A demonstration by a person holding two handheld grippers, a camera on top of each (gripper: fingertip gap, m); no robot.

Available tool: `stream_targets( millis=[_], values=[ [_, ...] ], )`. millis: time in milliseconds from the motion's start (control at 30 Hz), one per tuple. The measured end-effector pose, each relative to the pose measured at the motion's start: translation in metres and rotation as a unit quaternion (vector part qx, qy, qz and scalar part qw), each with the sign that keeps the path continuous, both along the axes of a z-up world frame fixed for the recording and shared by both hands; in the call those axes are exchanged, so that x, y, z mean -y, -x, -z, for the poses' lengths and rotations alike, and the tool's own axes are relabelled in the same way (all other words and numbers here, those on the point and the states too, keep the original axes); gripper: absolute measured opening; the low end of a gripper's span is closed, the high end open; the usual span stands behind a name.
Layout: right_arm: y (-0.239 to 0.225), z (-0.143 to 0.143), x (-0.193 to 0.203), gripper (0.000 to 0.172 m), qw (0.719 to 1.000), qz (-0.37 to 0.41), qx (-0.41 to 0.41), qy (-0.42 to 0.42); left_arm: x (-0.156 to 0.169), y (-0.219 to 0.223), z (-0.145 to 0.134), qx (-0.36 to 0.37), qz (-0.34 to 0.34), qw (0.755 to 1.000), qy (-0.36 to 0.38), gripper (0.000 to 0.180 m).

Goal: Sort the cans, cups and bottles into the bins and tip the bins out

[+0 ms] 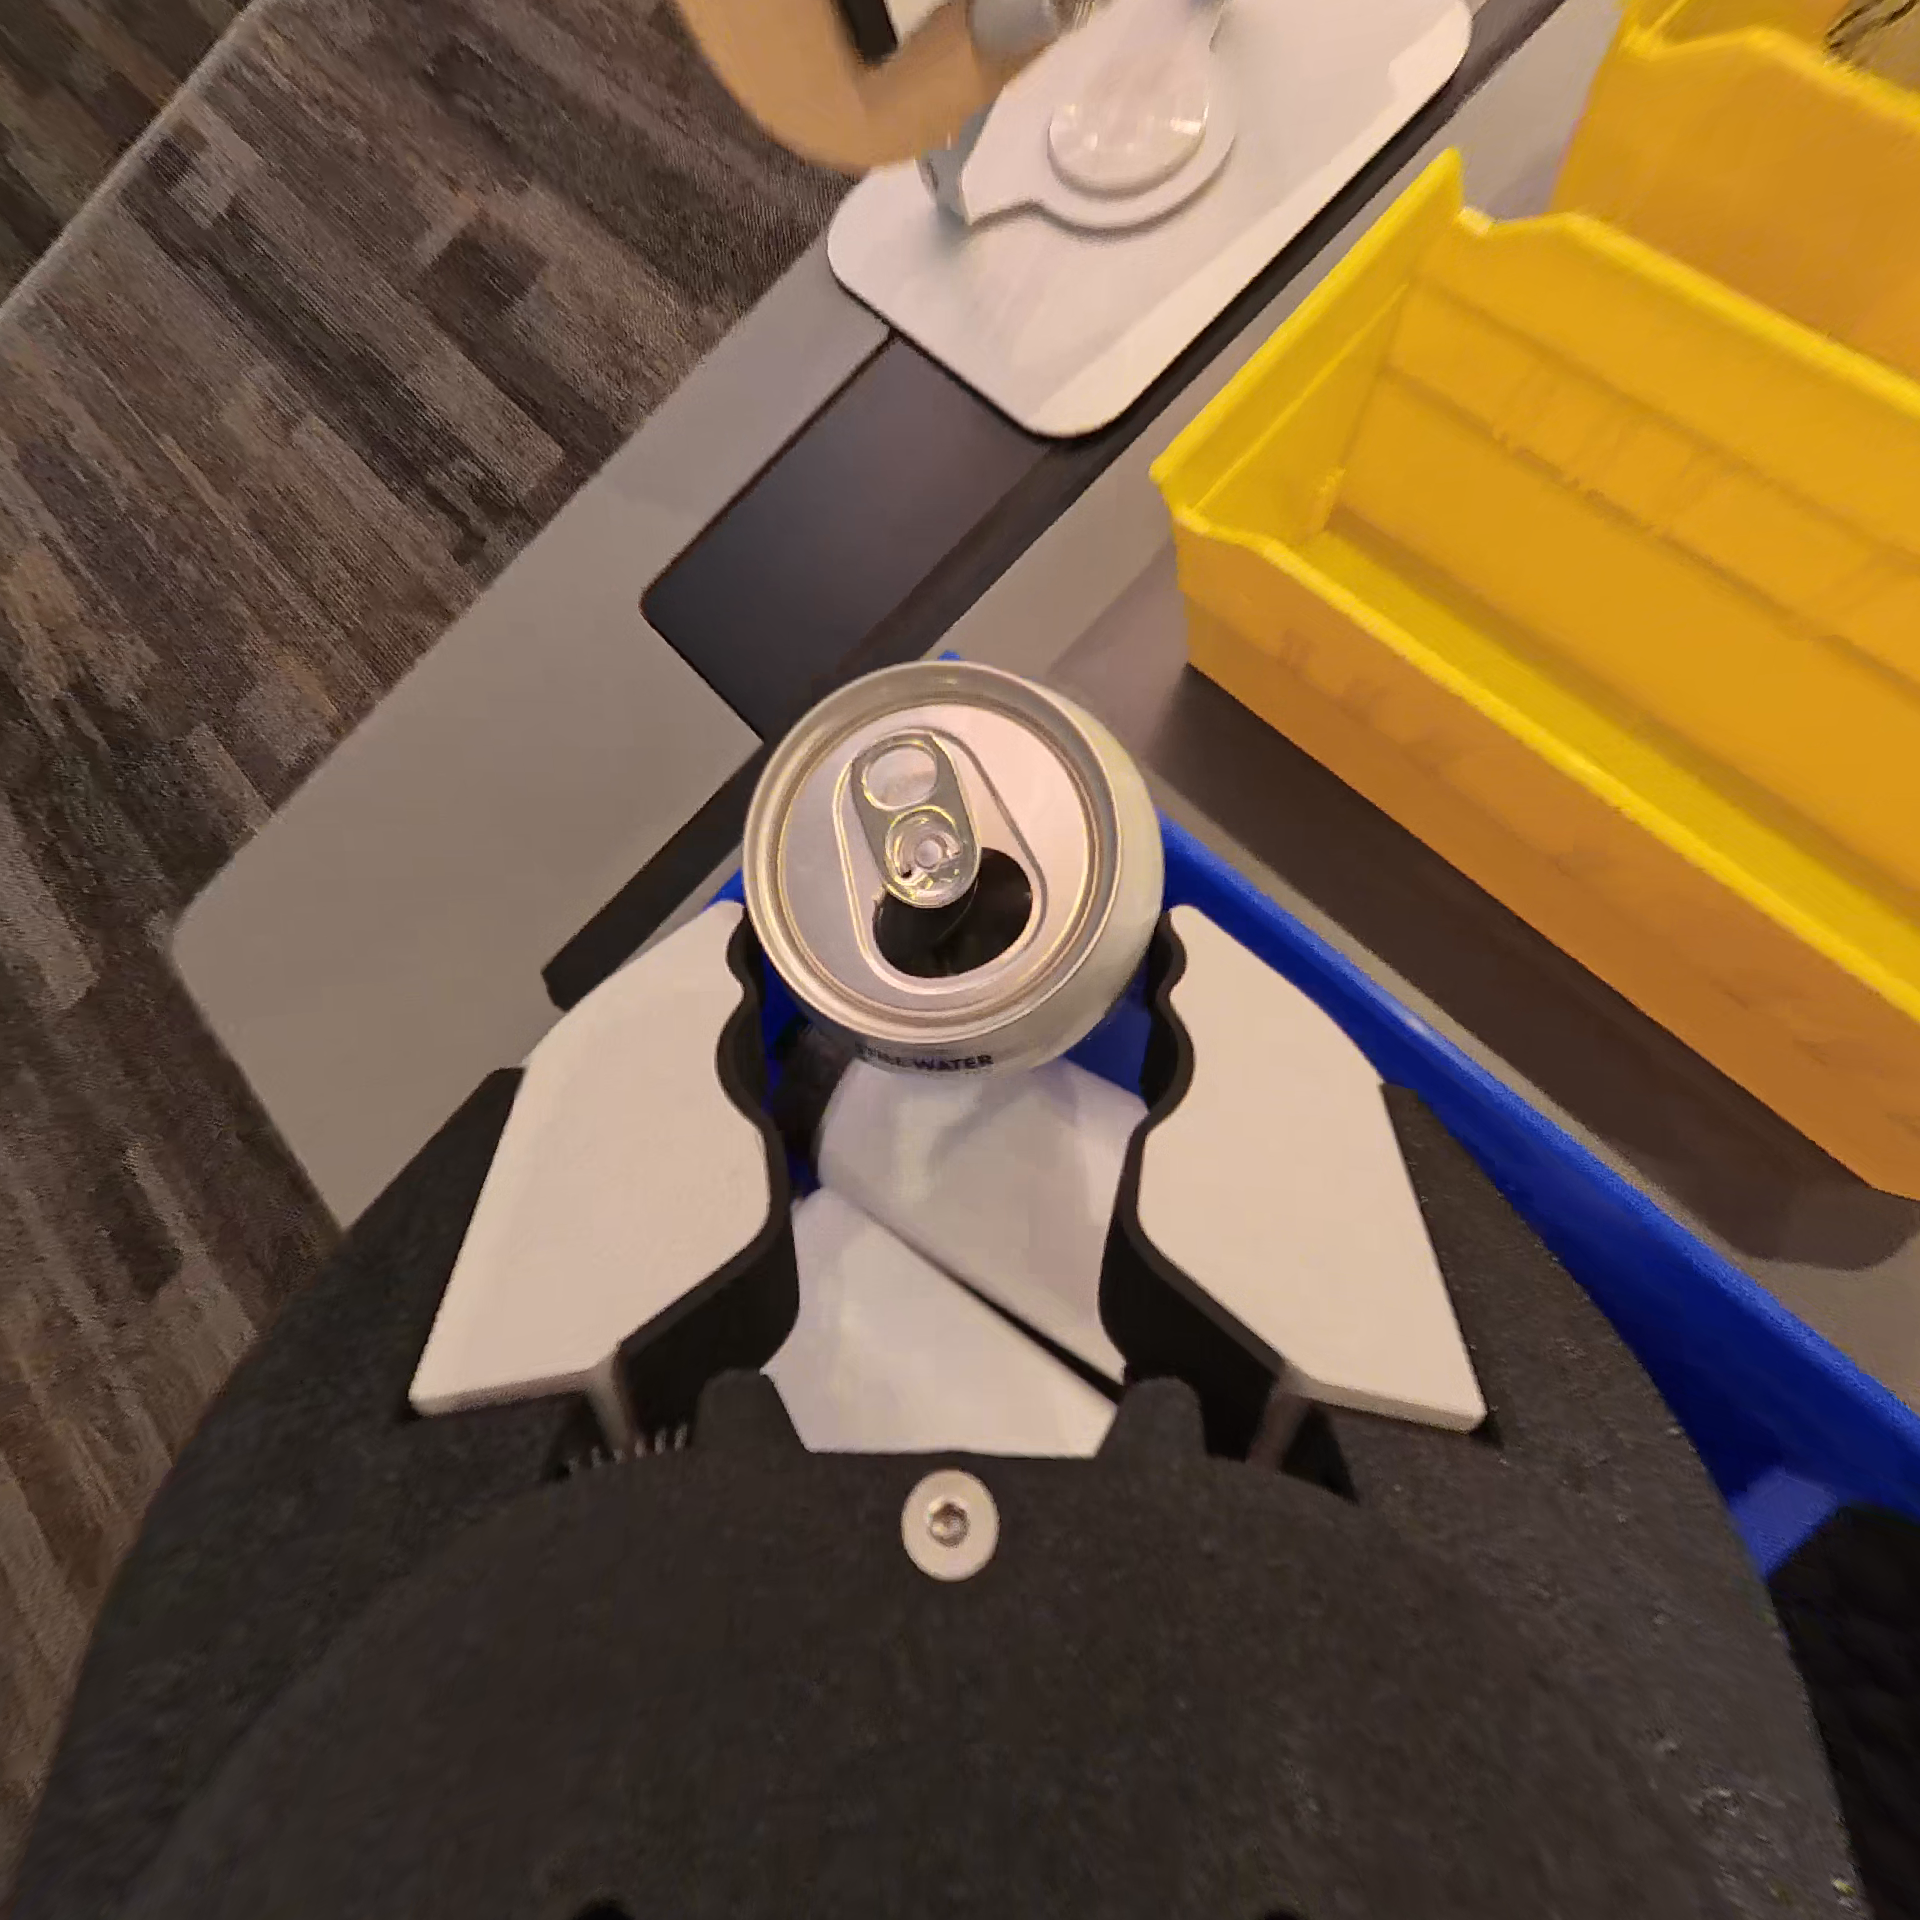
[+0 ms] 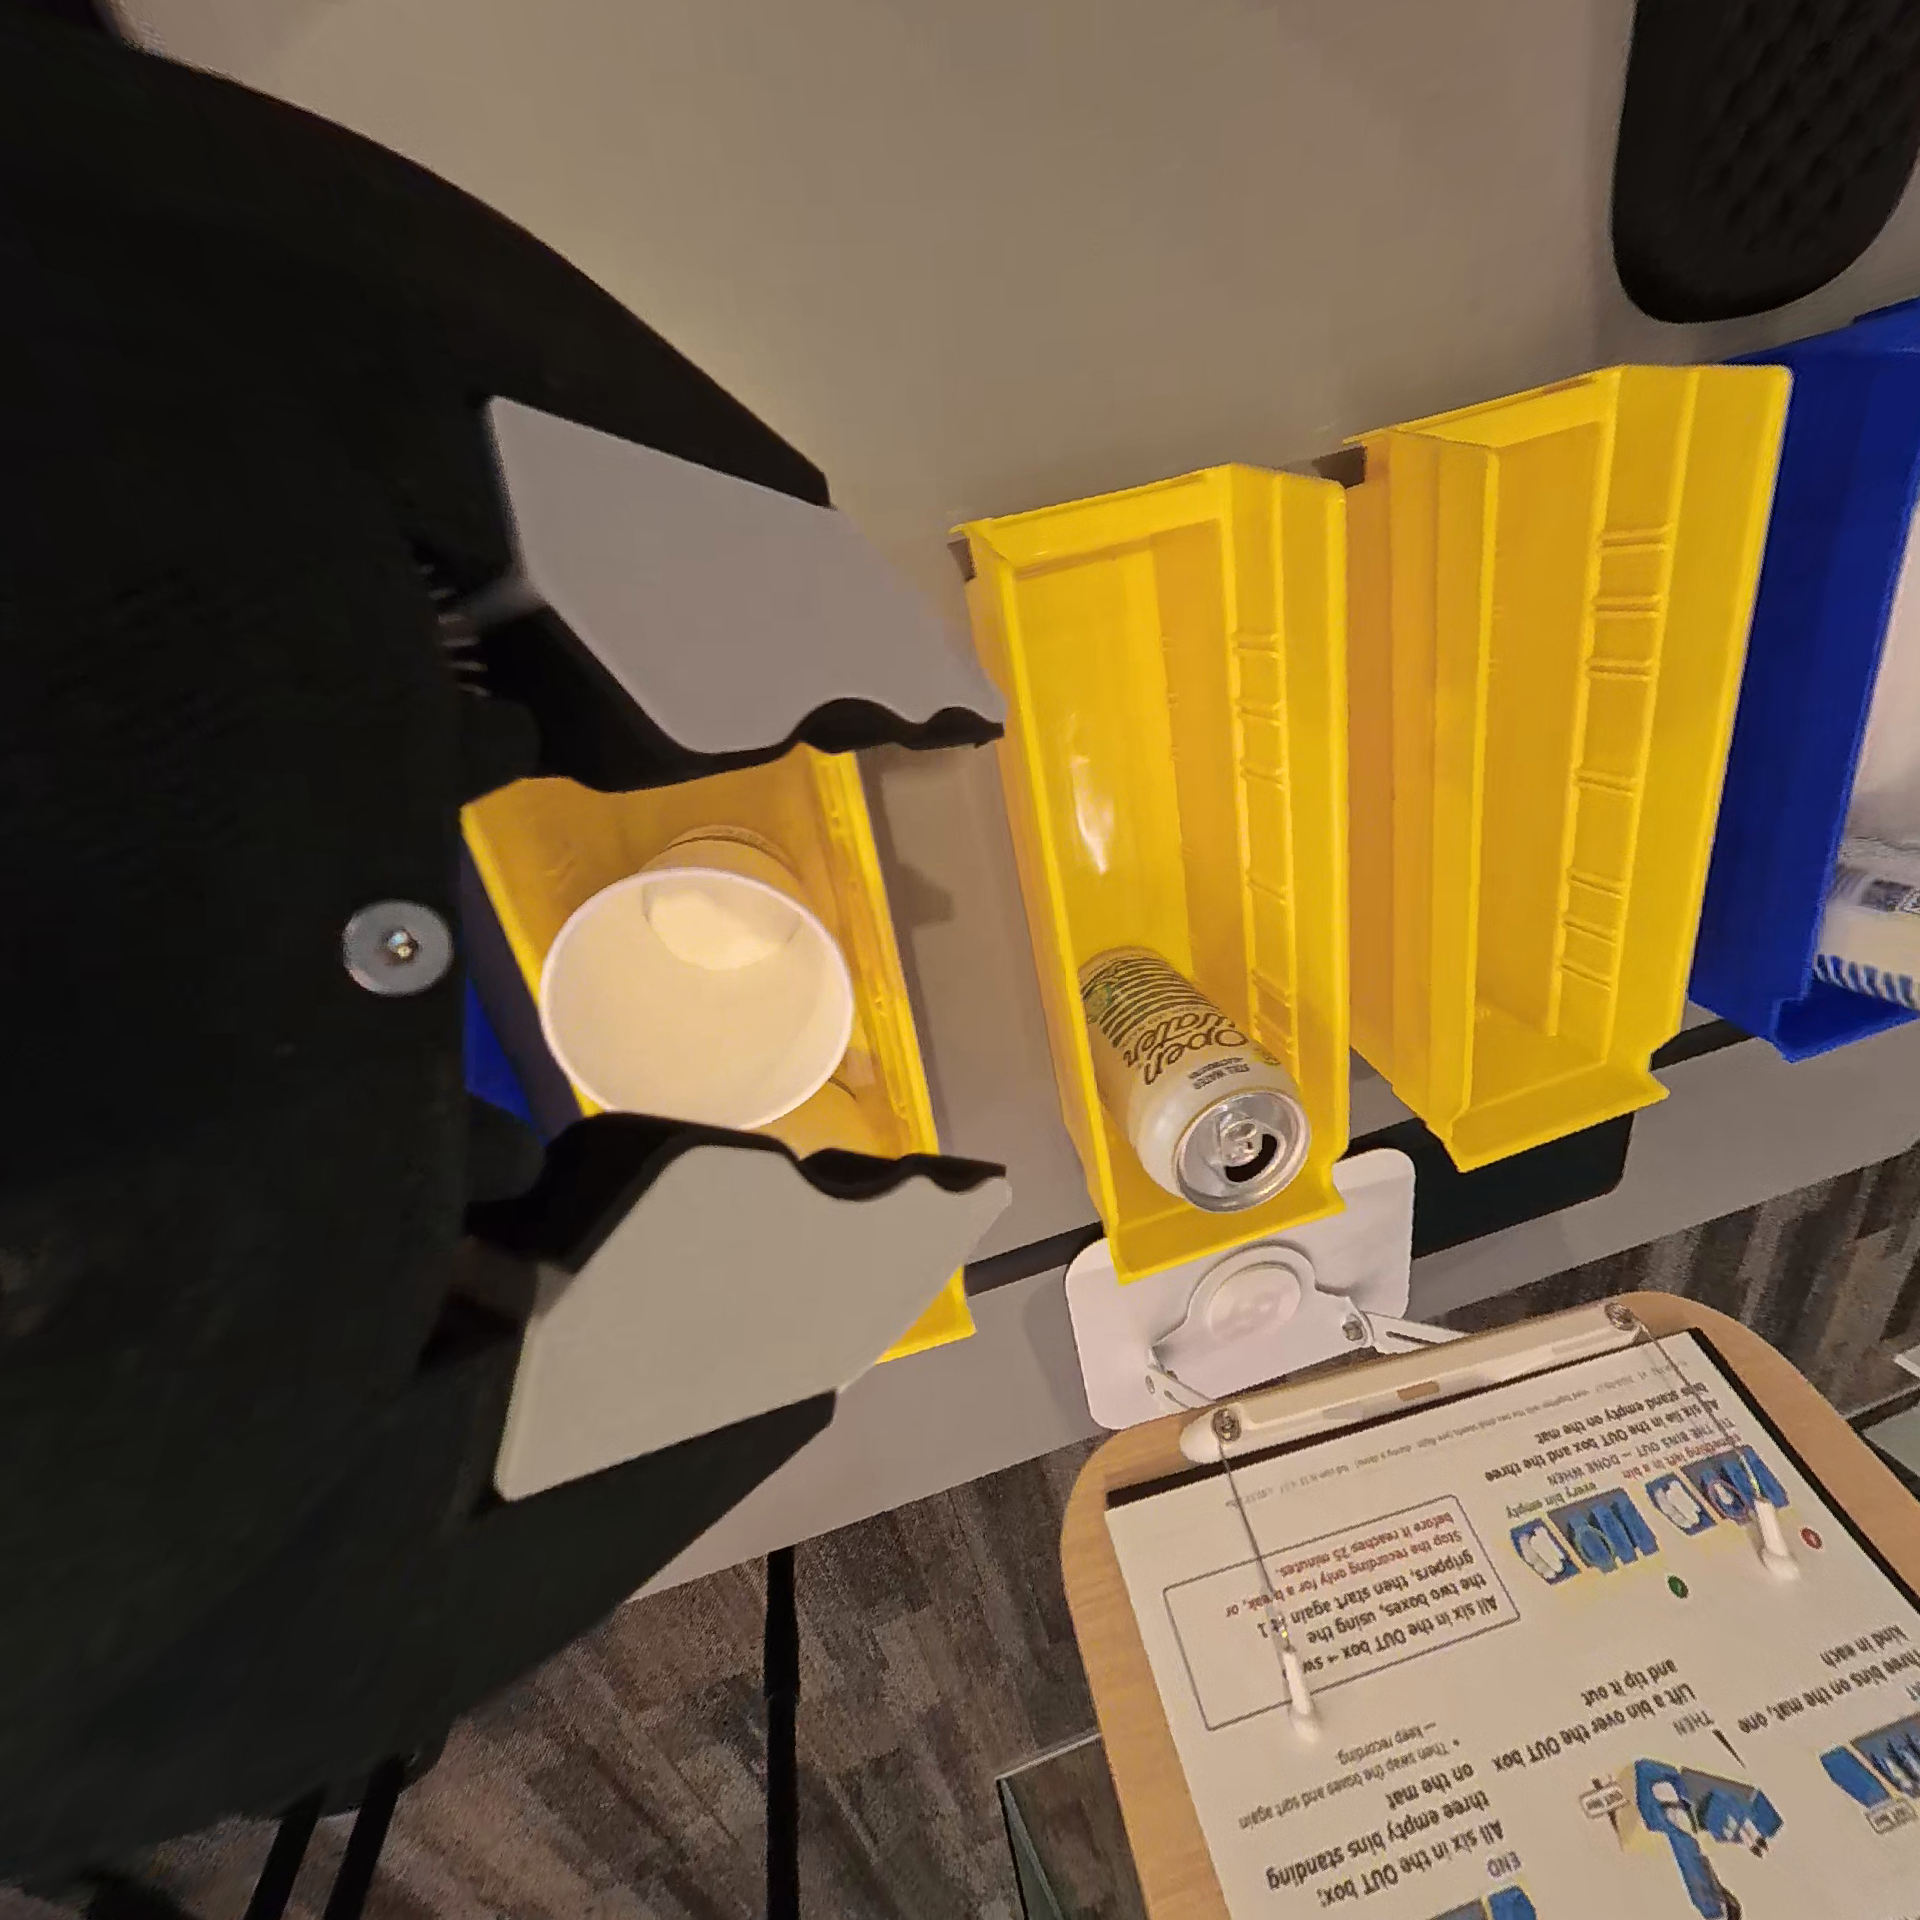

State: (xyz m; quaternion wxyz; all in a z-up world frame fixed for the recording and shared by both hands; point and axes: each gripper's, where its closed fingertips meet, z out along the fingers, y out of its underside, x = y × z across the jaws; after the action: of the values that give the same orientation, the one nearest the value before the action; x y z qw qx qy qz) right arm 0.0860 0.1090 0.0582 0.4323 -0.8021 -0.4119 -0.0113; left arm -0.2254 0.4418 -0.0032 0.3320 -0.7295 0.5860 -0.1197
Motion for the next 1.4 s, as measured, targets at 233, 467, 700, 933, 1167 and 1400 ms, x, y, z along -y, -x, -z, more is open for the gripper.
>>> stream_targets(
  millis=[233, 467, 700, 933, 1167, 1400],
  values=[
    [0.046, -0.005, -0.017, 0.076, 0.999, -0.035, -0.034, -0.005, 0.07, -0.003, -0.072, 0.037, 0.075, 0.996, -0.041, 0.071],
    [0.113, -0.032, -0.024, 0.077, 0.993, -0.098, -0.063, 0.002, 0.193, -0.04, -0.1, 0.037, 0.222, 0.972, -0.061, 0.071],
    [0.169, -0.049, -0.021, 0.082, 0.985, -0.148, -0.09, 0.029, 0.286, -0.072, -0.096, 0.027, 0.333, 0.941, -0.058, 0.071],
    [0.196, -0.031, -0.009, 0.085, 0.982, -0.159, -0.066, 0.073, 0.321, -0.088, -0.09, 0.012, 0.367, 0.928, -0.06, 0.071],
    [0.194, -0.019, -0.008, 0.071, 0.985, -0.144, -0.052, 0.08, 0.326, -0.092, -0.083, -0.013, 0.367, 0.928, -0.065, 0.071],
    [0.184, -0.018, -0.014, 0.07, 0.987, -0.121, -0.078, 0.075, 0.317, -0.099, -0.086, 0.0, 0.341, 0.937, -0.08, 0.073]
  ],
)
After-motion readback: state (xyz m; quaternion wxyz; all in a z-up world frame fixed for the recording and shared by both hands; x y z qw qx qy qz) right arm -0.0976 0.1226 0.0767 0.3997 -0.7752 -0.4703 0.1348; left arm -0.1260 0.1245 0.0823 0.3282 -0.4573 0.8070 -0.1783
